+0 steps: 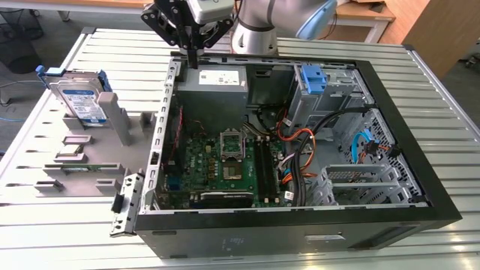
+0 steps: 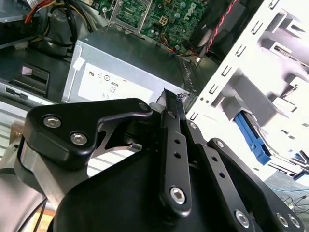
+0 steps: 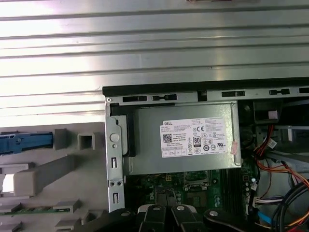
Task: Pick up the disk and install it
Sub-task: 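Reach for the disk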
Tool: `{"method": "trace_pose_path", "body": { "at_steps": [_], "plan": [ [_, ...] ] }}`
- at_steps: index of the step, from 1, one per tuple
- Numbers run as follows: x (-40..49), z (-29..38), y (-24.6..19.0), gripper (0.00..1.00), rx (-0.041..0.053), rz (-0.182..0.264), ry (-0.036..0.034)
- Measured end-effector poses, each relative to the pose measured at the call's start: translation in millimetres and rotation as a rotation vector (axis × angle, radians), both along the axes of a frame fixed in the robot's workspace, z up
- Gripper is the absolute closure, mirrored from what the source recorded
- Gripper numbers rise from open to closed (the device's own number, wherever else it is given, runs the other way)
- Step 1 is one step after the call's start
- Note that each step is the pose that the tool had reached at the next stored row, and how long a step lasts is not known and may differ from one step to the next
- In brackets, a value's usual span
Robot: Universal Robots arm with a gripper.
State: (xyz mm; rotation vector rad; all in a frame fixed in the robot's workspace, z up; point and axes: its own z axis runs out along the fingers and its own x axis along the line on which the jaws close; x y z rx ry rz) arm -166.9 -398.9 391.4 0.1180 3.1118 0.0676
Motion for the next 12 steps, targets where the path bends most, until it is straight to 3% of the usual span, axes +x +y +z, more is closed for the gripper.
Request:
{"method": "trace_pose_path", "body": {
  "at_steps": [12],
  "plan": [
    [-18.9, -0.4, 0.0, 0.89, 0.0000, 0.000, -0.0012]
  ]
}}
